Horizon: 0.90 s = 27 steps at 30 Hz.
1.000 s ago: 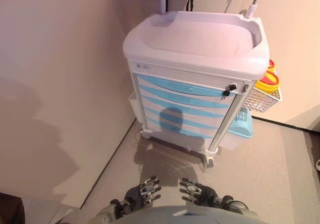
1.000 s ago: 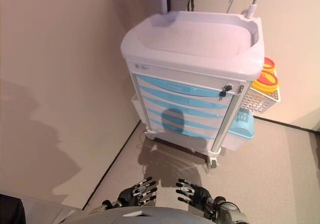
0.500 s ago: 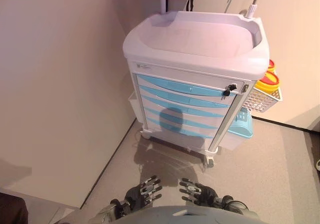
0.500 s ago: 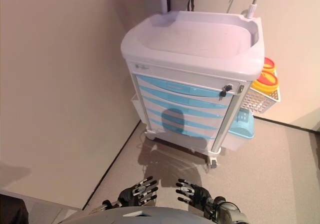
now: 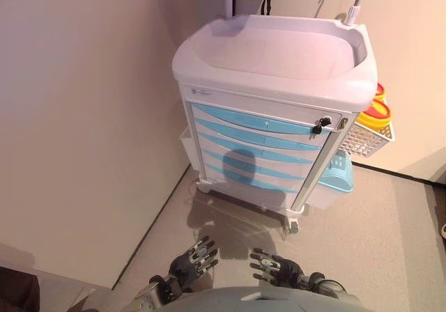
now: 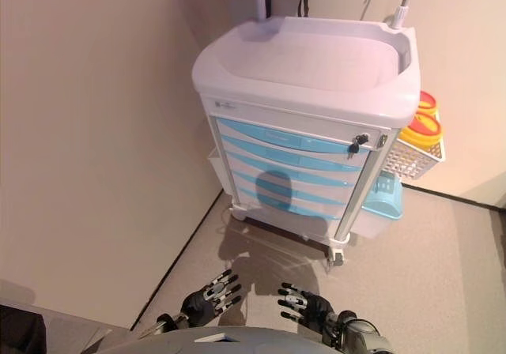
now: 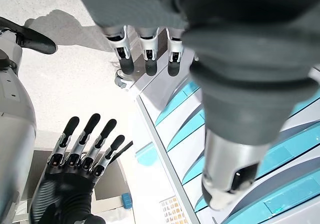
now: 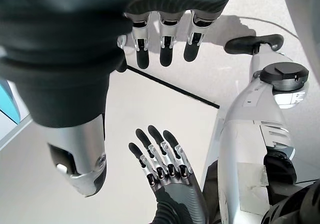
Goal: Open the drawer and pick up the medicine
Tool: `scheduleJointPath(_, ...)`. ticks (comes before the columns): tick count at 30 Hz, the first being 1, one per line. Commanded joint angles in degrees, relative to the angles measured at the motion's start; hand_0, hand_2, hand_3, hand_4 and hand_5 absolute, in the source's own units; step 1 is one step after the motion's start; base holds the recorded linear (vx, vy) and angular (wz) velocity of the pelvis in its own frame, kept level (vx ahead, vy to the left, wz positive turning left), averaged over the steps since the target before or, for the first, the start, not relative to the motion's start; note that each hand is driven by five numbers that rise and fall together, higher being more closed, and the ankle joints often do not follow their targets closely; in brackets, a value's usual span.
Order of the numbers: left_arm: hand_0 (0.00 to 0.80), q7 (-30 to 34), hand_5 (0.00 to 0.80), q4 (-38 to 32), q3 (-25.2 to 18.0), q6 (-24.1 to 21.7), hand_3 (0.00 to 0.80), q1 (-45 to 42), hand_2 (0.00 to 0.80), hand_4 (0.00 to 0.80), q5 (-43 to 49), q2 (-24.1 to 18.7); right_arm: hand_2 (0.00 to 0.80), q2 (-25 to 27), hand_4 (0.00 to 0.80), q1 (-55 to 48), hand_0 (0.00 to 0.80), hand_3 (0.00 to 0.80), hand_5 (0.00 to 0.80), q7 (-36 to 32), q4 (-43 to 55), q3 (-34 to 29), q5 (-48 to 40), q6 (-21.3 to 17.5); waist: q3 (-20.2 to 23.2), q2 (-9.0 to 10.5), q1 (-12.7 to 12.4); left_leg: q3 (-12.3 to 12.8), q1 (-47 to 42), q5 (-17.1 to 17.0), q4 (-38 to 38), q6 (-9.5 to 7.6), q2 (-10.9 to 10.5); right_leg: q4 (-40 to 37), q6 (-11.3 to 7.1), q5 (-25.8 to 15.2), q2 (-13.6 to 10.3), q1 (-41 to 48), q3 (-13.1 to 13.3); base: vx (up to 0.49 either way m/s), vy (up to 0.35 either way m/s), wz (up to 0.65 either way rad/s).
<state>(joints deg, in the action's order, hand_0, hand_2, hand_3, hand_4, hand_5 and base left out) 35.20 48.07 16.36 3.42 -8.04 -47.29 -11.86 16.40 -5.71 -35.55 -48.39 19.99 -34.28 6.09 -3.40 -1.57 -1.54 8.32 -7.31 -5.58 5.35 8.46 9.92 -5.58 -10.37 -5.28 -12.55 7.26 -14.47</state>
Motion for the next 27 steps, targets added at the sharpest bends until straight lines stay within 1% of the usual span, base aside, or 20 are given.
scheduleJointPath(1,0.000,0.2,0.000,0.1,-0.7,-3.2,0.000,3.9,0.000,0.000,-1.7,0.4,0.000,-4.0,0.000,4.3,0.000,0.000,0.000,-1.1,-0.3,-1.0,-0.8,-1.8,-3.3,2.44,-1.1,1.7,-0.8,5.4,-2.9,-4.85,-4.7,0.6,1.96,-1.3,0.9,-1.8,-0.2,0.000,0.000,0.00)
scheduleJointPath(5,0.000,-0.2,0.000,0.5,-1.1,-3.3,0.000,3.8,0.000,0.000,-2.5,0.7,0.000,-4.0,0.000,4.2,0.000,0.000,0.000,-1.0,-0.6,-1.2,-0.8,-2.0,-3.5,2.49,-1.1,1.7,-0.7,5.5,-3.0,-4.89,-4.7,0.6,1.98,-1.3,0.9,-1.8,-0.2,0.041,0.008,0.00)
scheduleJointPath(7,0.000,0.4,0.000,0.7,-1.2,-2.6,0.000,3.6,0.000,0.000,-2.5,0.7,0.000,-3.9,0.000,4.1,0.000,0.000,0.000,-1.1,-0.7,-1.5,-1.0,-2.1,-3.7,2.51,-1.1,1.6,-0.5,5.4,-3.0,-4.90,-4.6,0.6,1.99,-1.3,0.8,-1.9,-0.1,0.057,0.007,0.00)
scheduleJointPath(10,0.000,1.9,0.000,1.6,-1.3,-0.5,0.000,3.6,0.000,0.000,-2.7,0.8,0.000,-3.8,0.000,3.8,0.000,0.000,0.000,-1.1,-1.2,-1.9,-1.1,-2.6,-4.2,2.49,-0.8,1.3,-0.1,5.4,-3.4,-5.00,-4.4,1.4,2.03,-1.0,0.7,-2.2,0.4,0.068,0.010,0.01)
scheduleJointPath(13,0.000,2.8,0.000,2.4,-1.7,2.2,0.000,3.3,0.000,0.000,-4.1,1.1,0.000,-3.8,0.000,3.3,0.000,0.000,0.000,-1.0,-1.3,-2.3,-1.0,-2.4,-4.8,2.54,-0.4,1.5,0.3,5.6,-4.6,-5.02,-3.9,3.1,2.28,-0.1,0.6,-2.7,1.1,0.101,0.014,0.01)
scheduleJointPath(14,0.000,3.7,0.000,2.6,-2.0,3.7,0.000,3.2,0.000,0.000,-5.5,1.2,0.000,-3.7,0.000,3.0,0.000,0.000,0.000,-1.0,-1.1,-2.5,-1.1,-2.2,-5.2,2.60,-0.1,1.5,0.9,5.8,-5.7,-5.06,-3.6,4.4,2.43,0.5,0.4,-3.3,1.6,0.073,0.011,-0.01)
scheduleJointPath(17,0.000,4.3,0.000,2.8,-2.5,4.9,0.000,4.3,0.000,0.000,-10.4,1.4,0.000,-3.1,0.000,3.2,0.000,0.000,0.000,-0.9,-0.3,-2.3,-1.6,-2.6,-7.2,2.83,0.4,0.9,4.8,6.6,-10.3,-5.11,-3.1,9.5,3.01,2.4,0.3,-7.3,2.8,-0.027,0.000,-0.06)
scheduleJointPath(20,0.000,4.1,0.000,3.6,-2.5,4.7,0.000,8.3,0.000,0.000,-16.5,1.0,0.000,-2.6,0.000,5.2,0.000,0.000,0.000,-0.7,-0.2,-1.6,-3.2,-4.1,-10.9,3.22,1.3,-0.1,9.7,7.3,-14.6,-5.03,-2.3,15.0,3.63,3.9,0.7,-13.2,4.3,-0.155,-0.033,-0.10)
scheduleJointPath(22,0.000,4.1,0.000,4.3,-3.3,4.3,0.000,10.9,0.000,0.000,-20.6,1.3,0.000,-2.6,0.000,5.8,0.000,0.000,0.000,-0.8,0.1,-1.4,-3.5,-5.2,-13.4,3.64,2.1,-0.5,13.1,8.0,-18.0,-4.96,-1.6,19.6,3.97,4.8,0.9,-17.9,5.6,-0.115,-0.041,-0.09)
scheduleJointPath(27,0.000,3.1,0.000,4.0,-5.0,3.0,0.000,13.8,0.000,0.000,-30.2,2.6,0.000,-2.7,0.000,5.0,0.000,0.000,0.000,0.6,2.9,-0.8,-3.5,-5.4,-16.6,4.69,4.0,-0.8,20.0,10.1,-25.9,-4.80,-0.4,27.0,4.57,6.7,1.6,-25.7,7.9,-0.008,-0.032,-0.13)
